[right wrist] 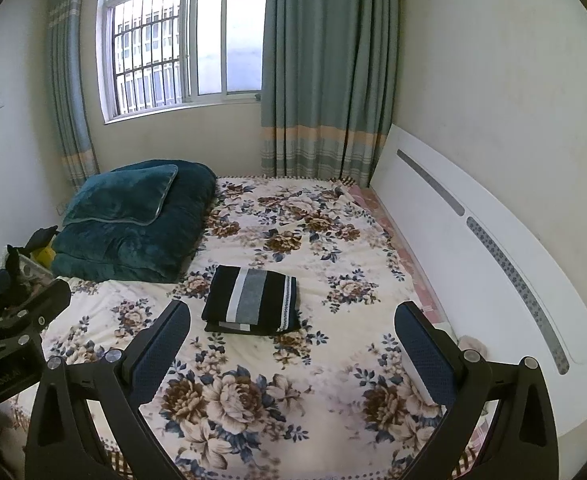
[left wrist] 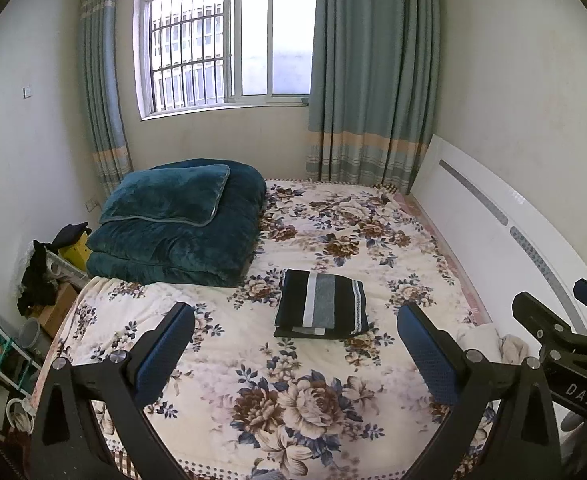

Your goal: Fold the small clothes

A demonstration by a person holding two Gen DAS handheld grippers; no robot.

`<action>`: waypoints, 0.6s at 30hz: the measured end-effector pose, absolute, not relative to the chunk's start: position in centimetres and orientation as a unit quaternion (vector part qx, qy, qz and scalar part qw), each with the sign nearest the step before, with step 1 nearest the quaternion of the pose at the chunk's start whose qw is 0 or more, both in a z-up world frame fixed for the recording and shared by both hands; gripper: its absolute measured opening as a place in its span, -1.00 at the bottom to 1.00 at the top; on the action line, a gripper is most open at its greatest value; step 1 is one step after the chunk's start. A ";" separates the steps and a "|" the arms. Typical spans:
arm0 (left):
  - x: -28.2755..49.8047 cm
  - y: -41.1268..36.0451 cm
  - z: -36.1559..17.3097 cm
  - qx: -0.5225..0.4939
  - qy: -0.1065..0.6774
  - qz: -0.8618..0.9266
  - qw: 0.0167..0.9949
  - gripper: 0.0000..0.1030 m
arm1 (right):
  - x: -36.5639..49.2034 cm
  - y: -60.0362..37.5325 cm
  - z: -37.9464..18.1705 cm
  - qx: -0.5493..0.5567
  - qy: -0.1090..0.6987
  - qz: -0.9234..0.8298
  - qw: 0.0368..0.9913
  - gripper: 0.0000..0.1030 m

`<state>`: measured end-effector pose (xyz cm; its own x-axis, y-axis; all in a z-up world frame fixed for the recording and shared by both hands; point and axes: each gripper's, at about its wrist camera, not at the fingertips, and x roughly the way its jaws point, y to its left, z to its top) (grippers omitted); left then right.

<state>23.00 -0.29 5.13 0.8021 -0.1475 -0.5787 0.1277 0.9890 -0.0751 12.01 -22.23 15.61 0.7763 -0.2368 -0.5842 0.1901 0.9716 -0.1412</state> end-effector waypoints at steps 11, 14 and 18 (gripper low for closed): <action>22.6 0.0 5.0 -0.012 0.302 -0.057 0.951 1.00 | 11.9 -21.6 15.6 -0.036 0.312 -0.111 0.943 1.00; 22.5 -0.3 5.1 -0.001 0.299 -0.042 0.953 1.00 | 11.7 -21.6 15.6 -0.034 0.312 -0.112 0.943 1.00; 22.2 -0.4 5.1 0.003 0.298 -0.034 0.954 1.00 | 11.8 -21.6 15.6 -0.035 0.311 -0.112 0.943 1.00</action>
<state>22.18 -0.36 5.06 0.8204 -0.0633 -0.5683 0.0674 0.9976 -0.0138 11.77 -21.57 15.56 0.7810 -0.2334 -0.5793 0.1901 0.9724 -0.1355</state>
